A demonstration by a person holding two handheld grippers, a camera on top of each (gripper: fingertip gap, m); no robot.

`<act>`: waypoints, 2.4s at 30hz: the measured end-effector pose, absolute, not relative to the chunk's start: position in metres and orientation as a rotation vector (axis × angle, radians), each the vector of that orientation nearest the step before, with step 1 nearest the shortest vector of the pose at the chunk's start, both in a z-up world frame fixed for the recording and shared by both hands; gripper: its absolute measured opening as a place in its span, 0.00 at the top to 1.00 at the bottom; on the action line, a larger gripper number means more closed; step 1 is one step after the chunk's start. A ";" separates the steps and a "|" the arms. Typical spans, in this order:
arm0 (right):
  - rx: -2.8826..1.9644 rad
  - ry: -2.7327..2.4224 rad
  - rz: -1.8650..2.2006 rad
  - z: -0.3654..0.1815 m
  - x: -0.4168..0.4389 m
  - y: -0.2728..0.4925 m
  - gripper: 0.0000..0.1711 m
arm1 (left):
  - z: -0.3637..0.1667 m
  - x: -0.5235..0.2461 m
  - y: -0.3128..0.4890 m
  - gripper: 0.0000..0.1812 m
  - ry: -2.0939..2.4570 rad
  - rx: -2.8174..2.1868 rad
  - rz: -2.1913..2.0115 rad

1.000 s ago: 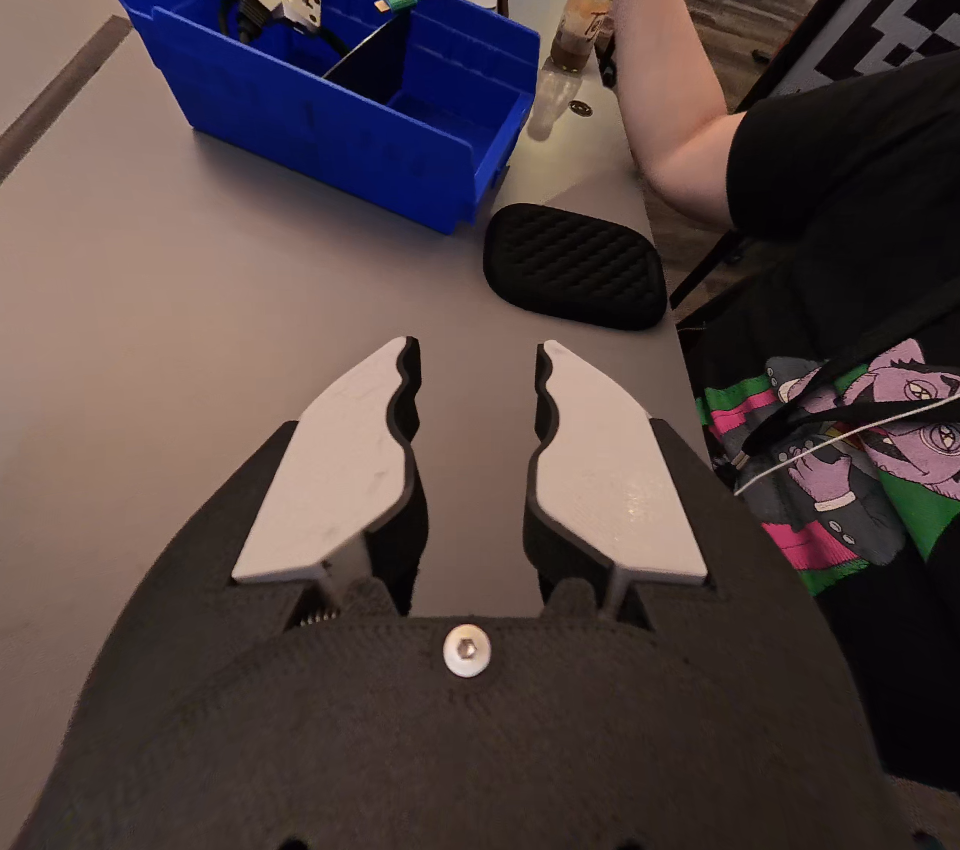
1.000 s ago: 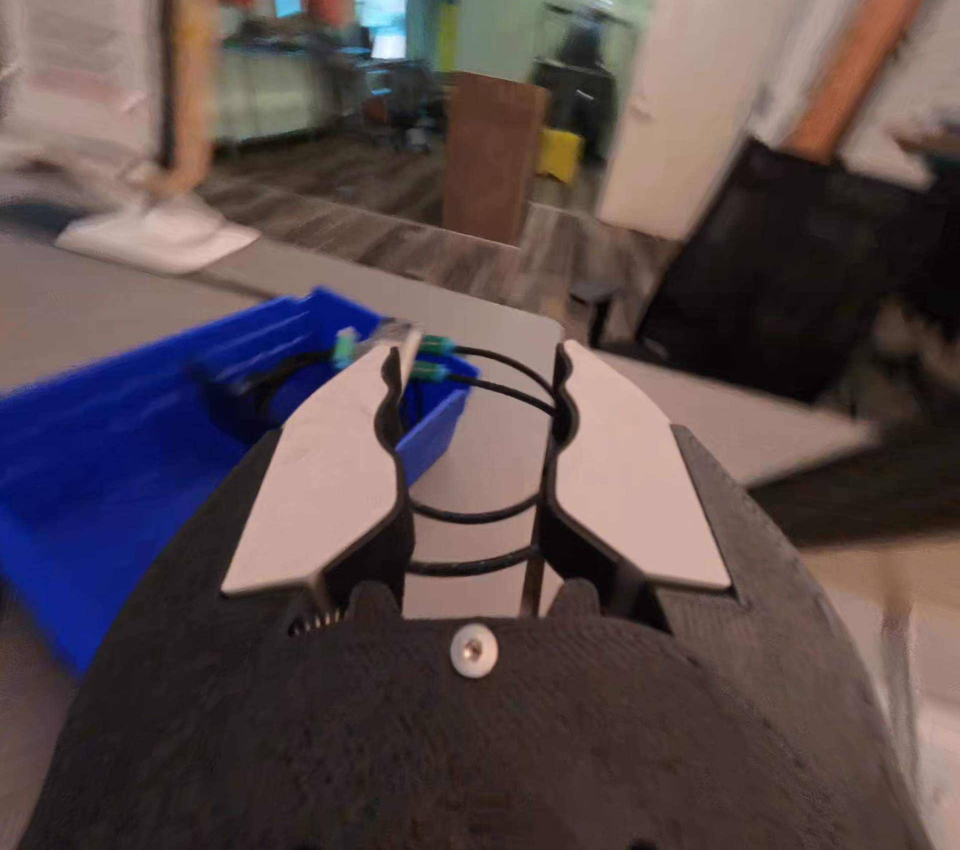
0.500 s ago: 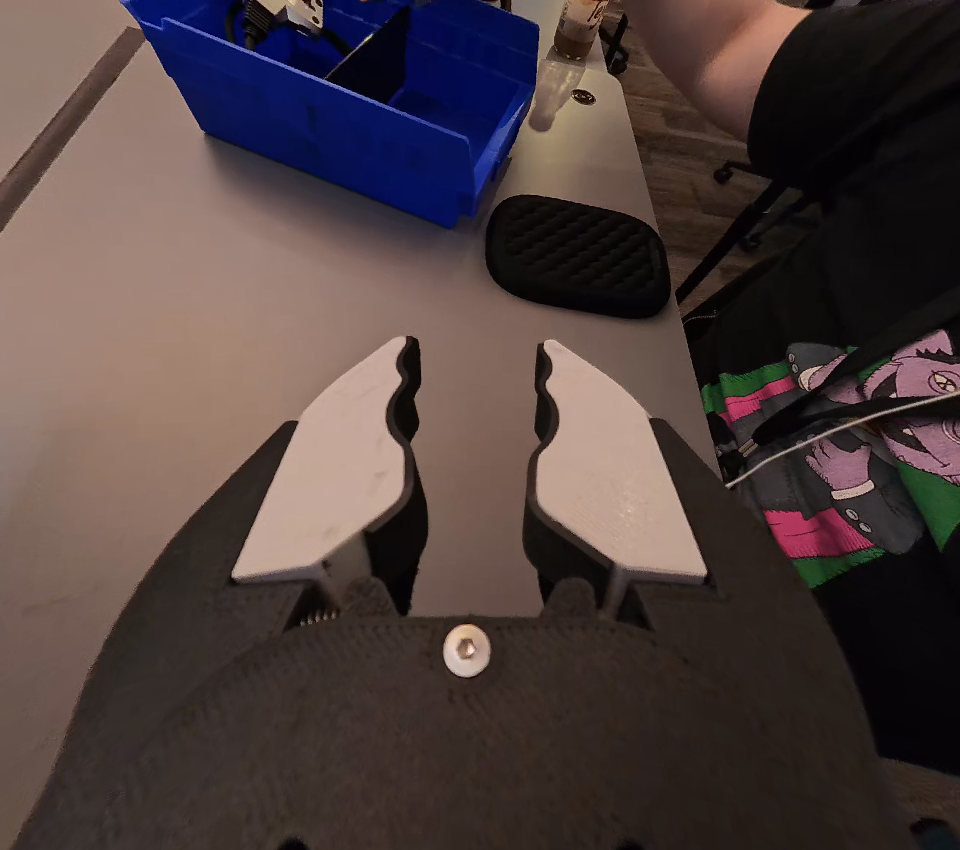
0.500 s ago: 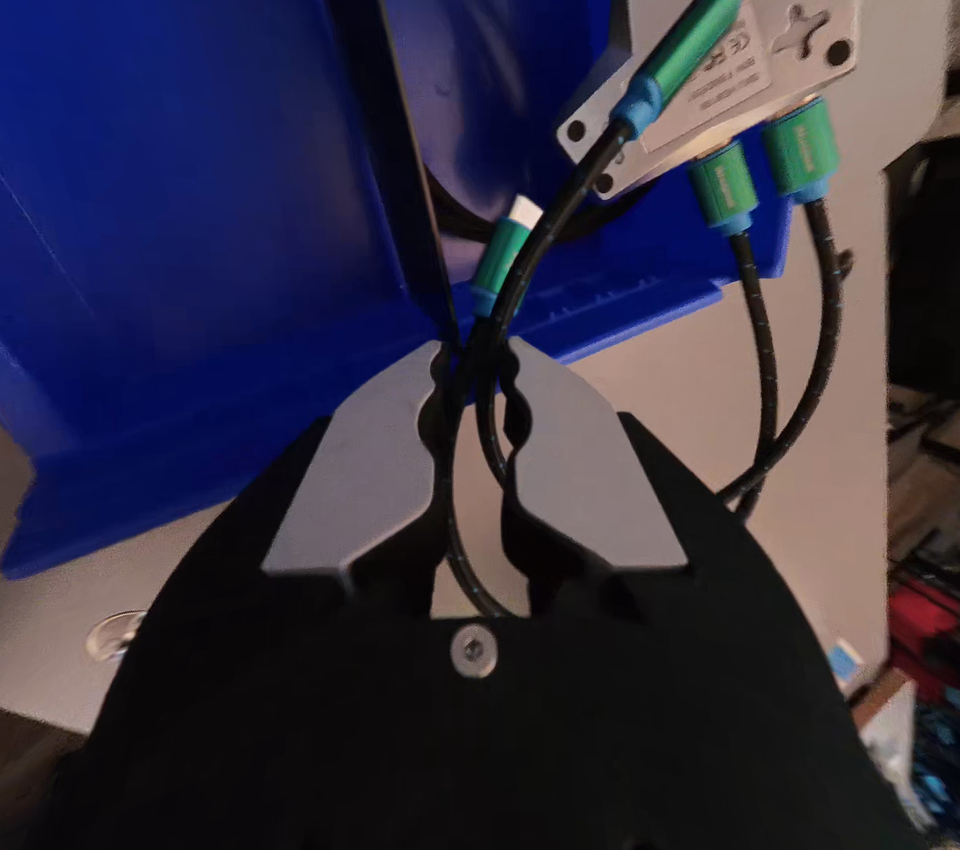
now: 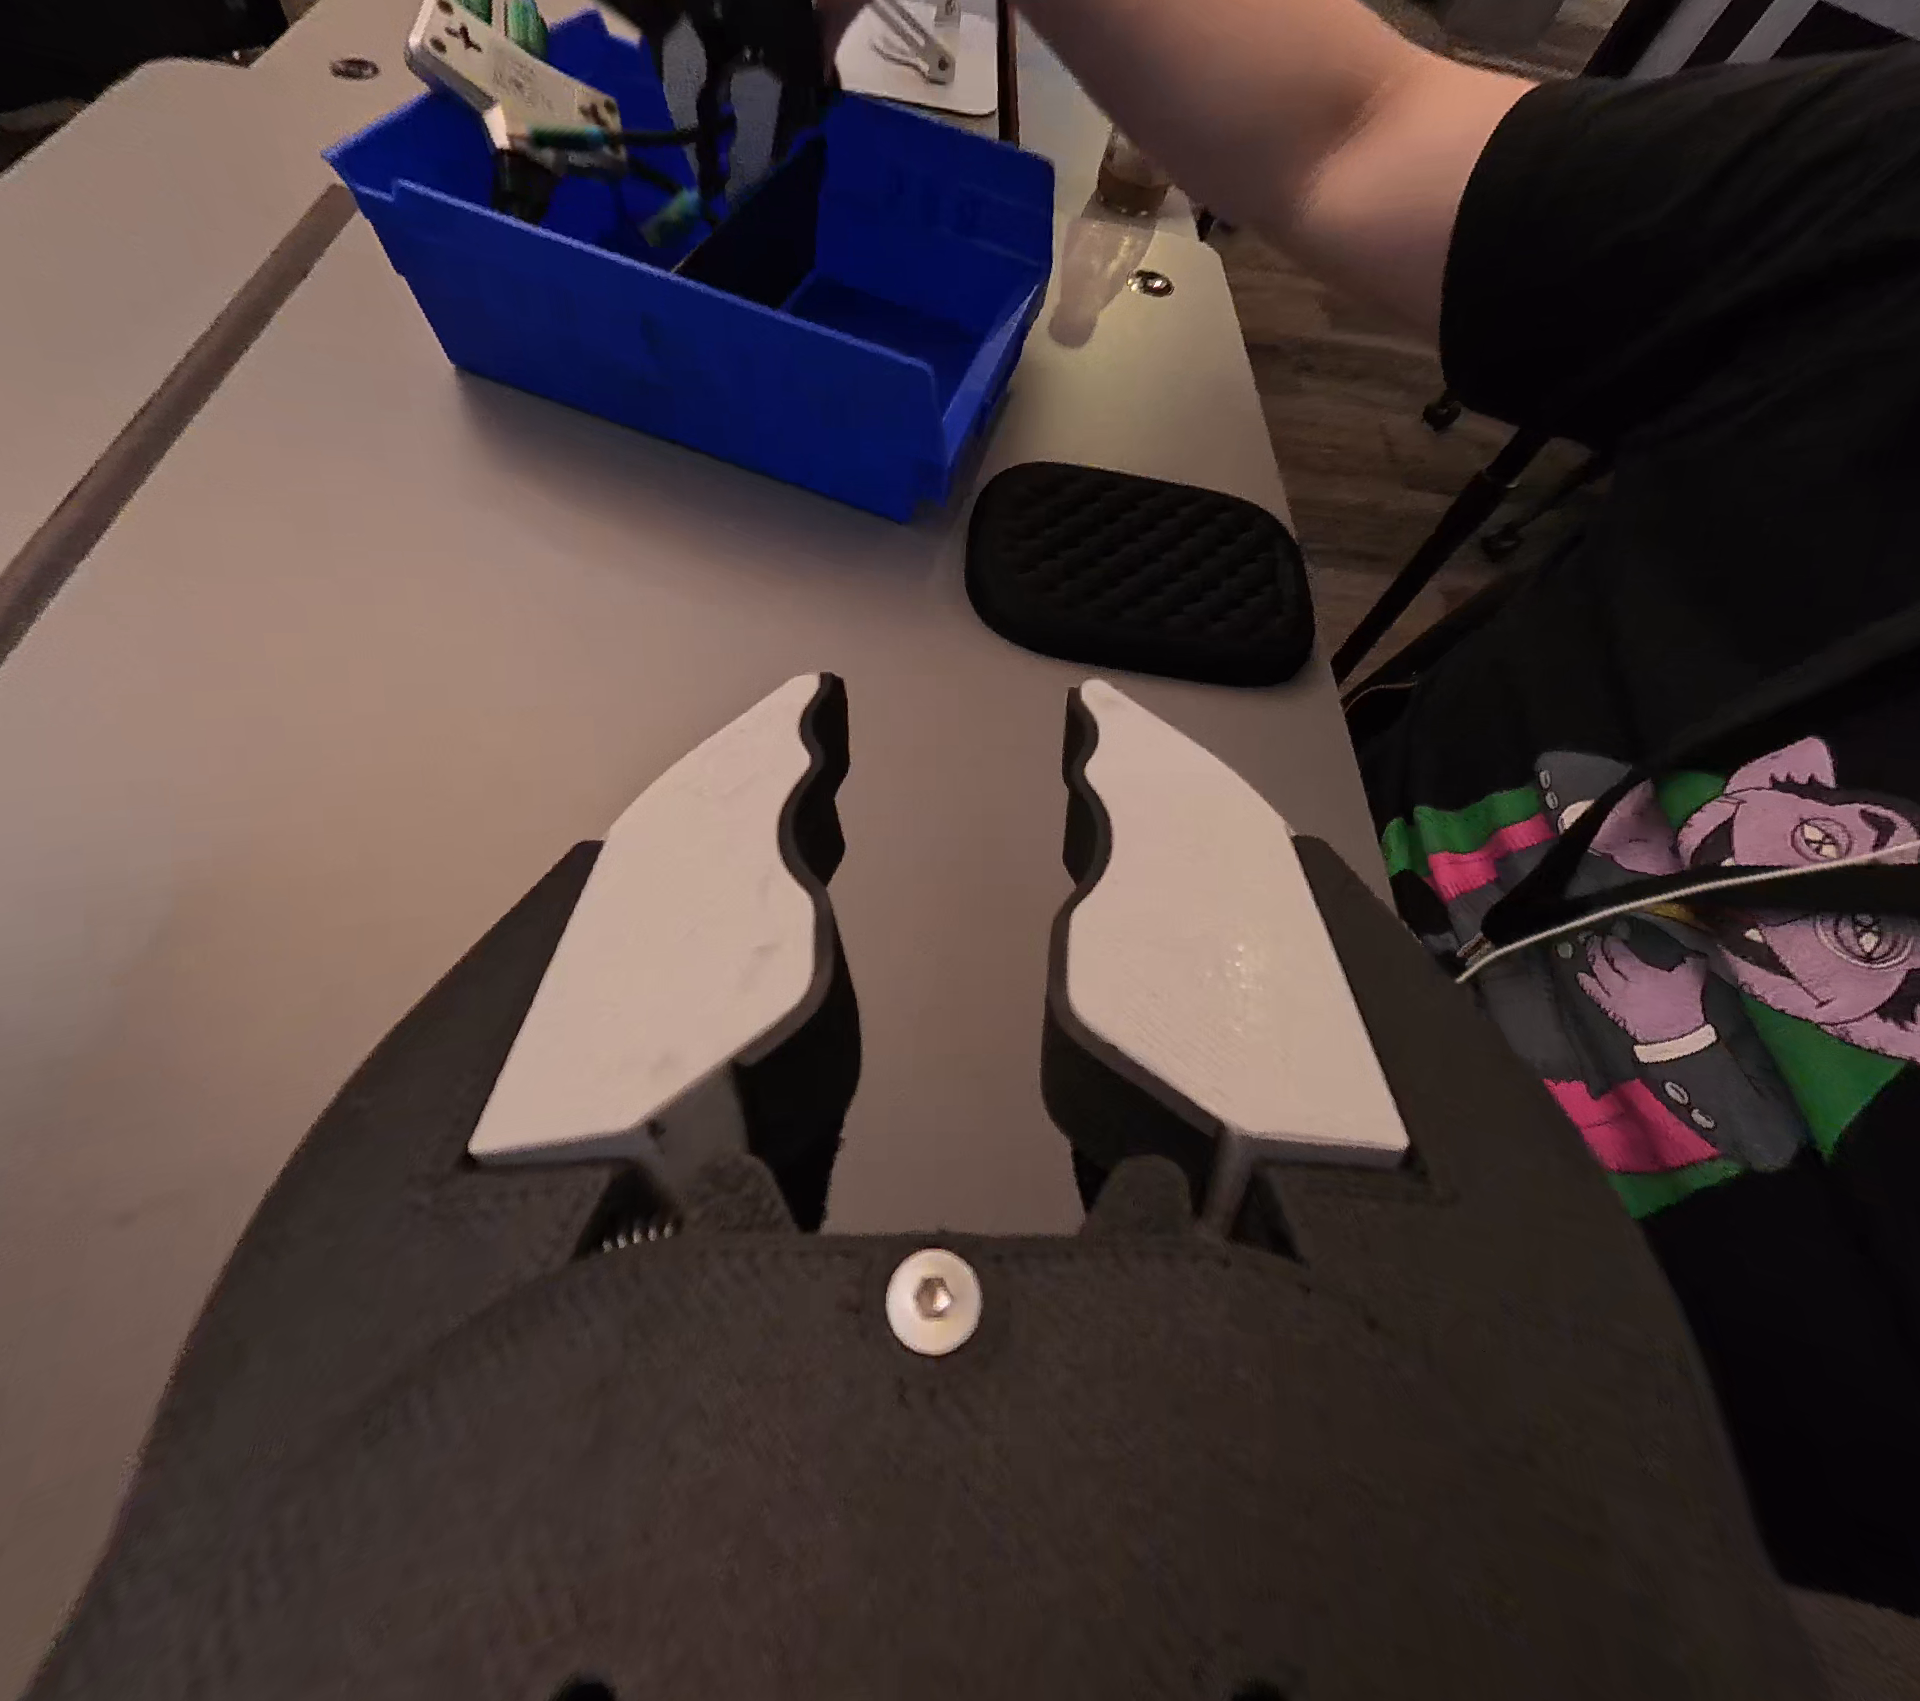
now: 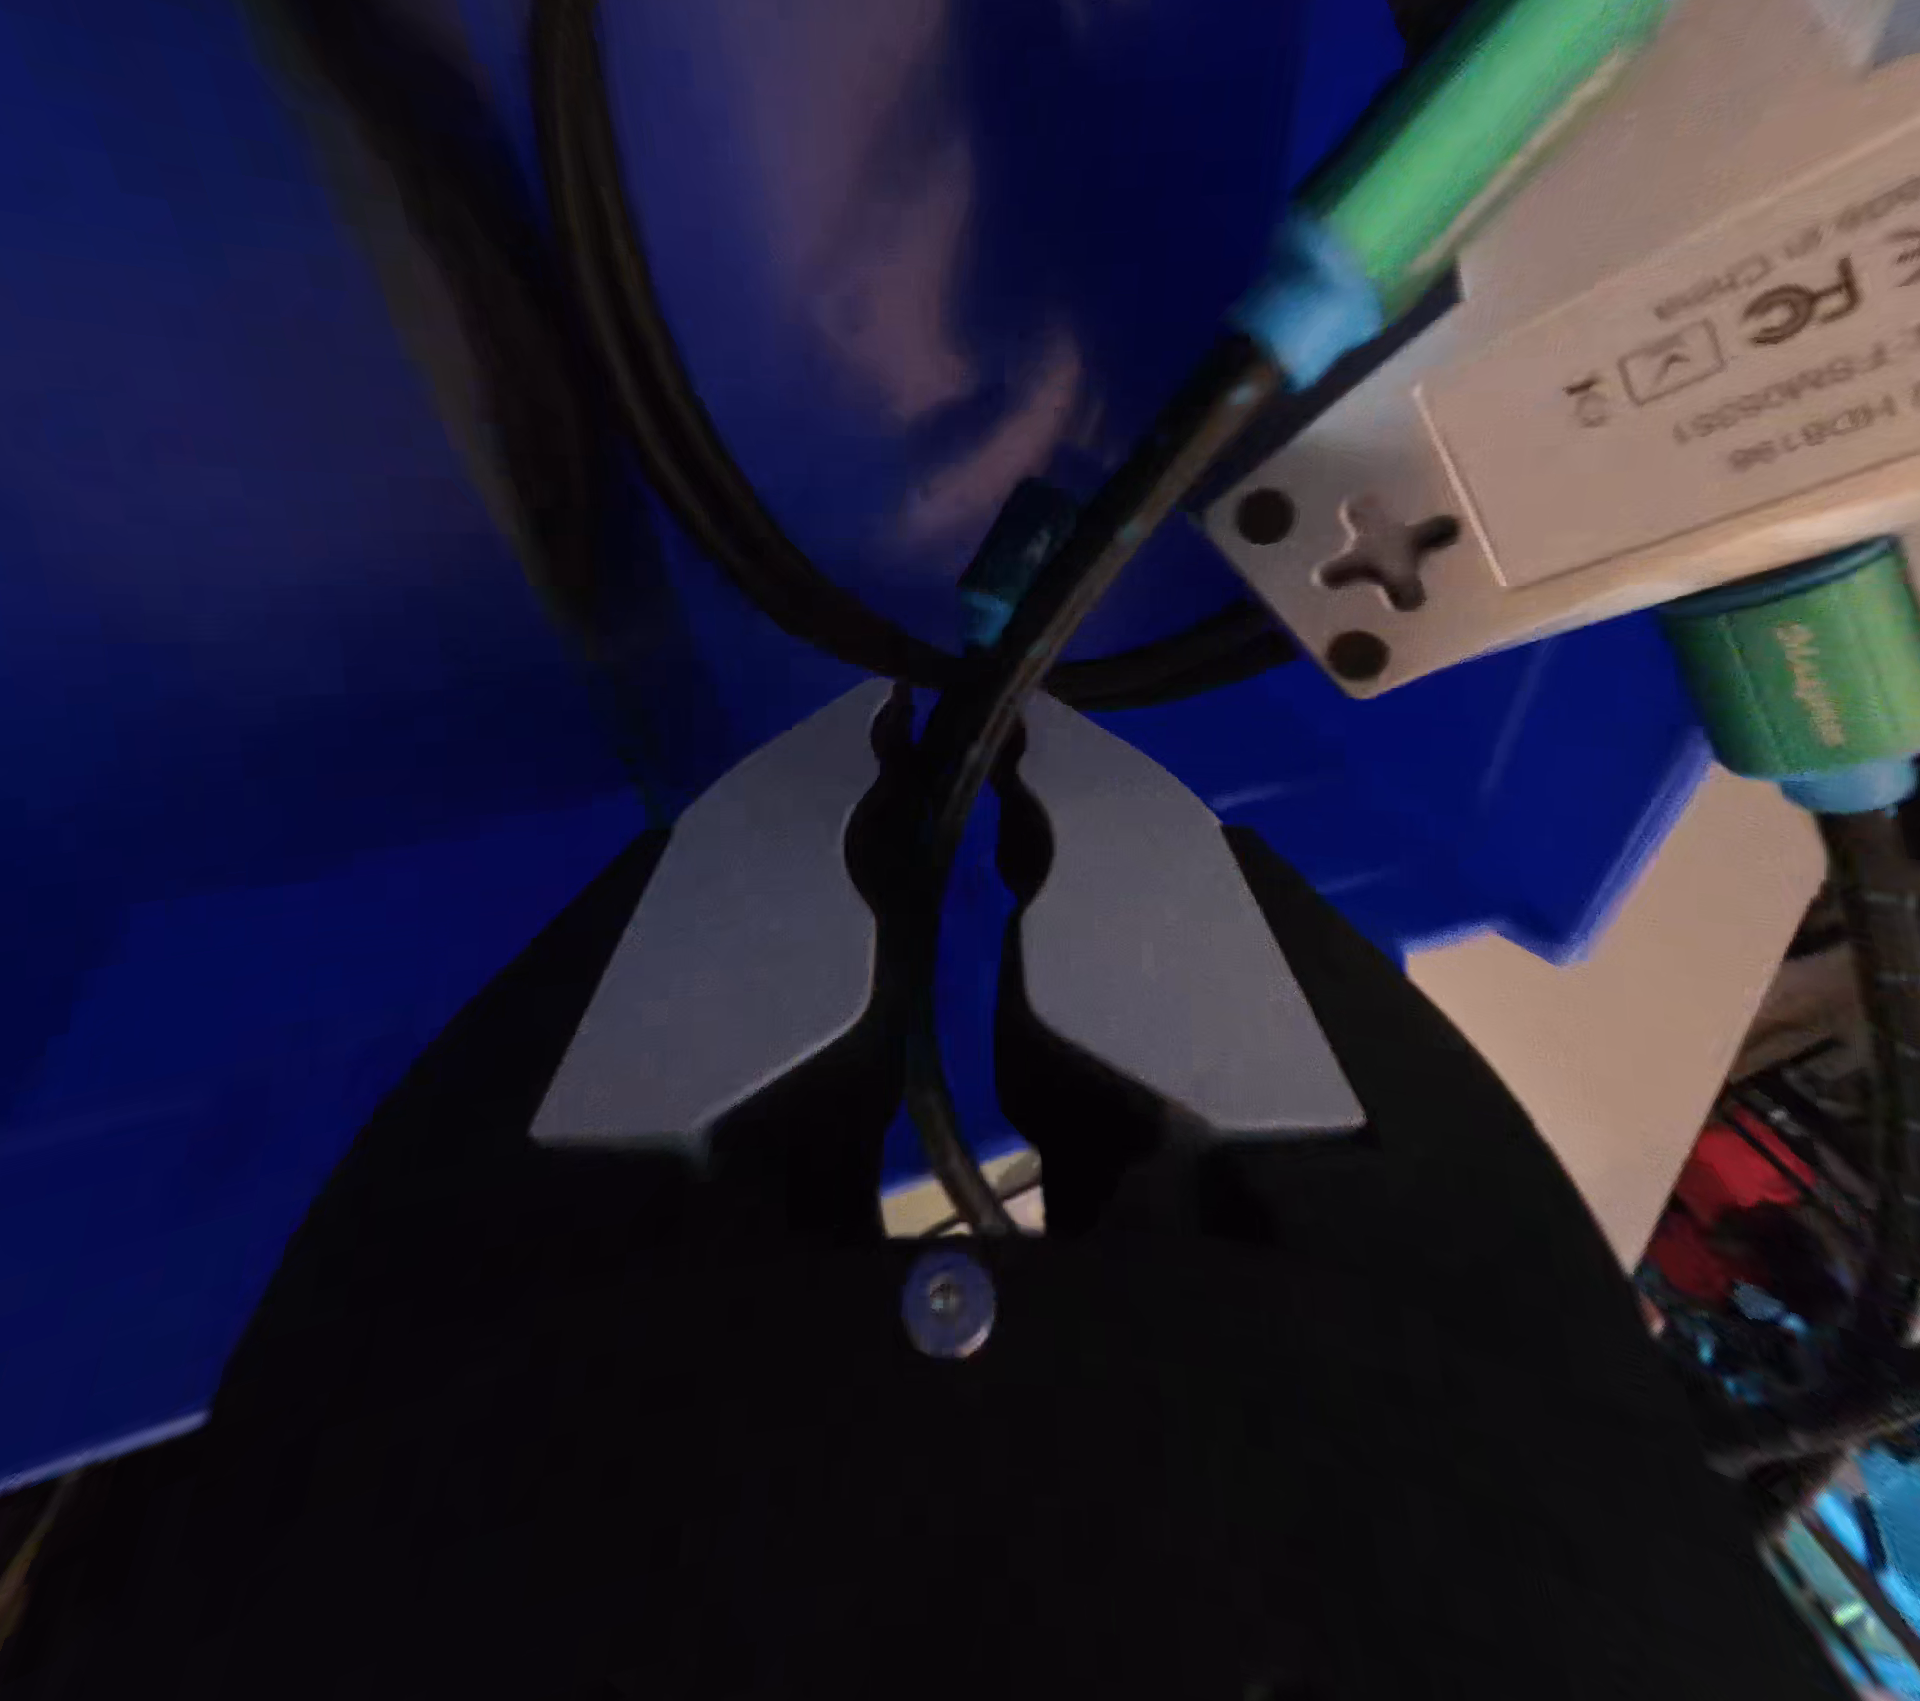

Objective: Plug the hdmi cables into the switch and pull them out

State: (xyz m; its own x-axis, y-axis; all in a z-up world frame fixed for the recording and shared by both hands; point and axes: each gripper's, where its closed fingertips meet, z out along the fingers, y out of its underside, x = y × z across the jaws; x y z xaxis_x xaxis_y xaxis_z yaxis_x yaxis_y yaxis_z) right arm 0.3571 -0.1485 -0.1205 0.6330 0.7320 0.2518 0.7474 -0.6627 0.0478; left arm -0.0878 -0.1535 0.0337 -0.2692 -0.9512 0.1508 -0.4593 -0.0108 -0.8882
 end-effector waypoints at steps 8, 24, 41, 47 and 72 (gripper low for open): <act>-2.659 -1.112 -0.429 -0.081 0.347 -0.137 0.71 | 0.092 -0.140 -0.114 0.75 1.476 -1.474 -1.124; -2.444 0.332 -0.216 -0.104 0.329 -0.277 0.85 | 0.146 -0.261 -0.086 0.72 1.115 -1.521 -0.933; -2.325 0.542 -0.444 -0.105 0.366 -0.270 0.68 | 0.176 -0.311 -0.100 0.72 0.983 -1.383 -1.008; -1.833 0.697 -0.683 -0.045 0.365 -0.268 0.67 | 0.180 -0.304 -0.112 0.72 1.031 -1.338 -1.032; -1.303 -0.003 -0.309 0.192 0.186 -0.192 0.61 | 0.064 -0.401 -0.024 0.69 0.752 -2.105 -0.407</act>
State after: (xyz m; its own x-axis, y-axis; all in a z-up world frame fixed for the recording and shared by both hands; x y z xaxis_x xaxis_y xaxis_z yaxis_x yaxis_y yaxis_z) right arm 0.1858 -0.1921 0.1920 0.9589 -0.2233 0.1752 0.2265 0.2299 -0.9465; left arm -0.4015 -0.0244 0.0643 0.7669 -0.6415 0.0199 -0.3678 -0.4646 -0.8056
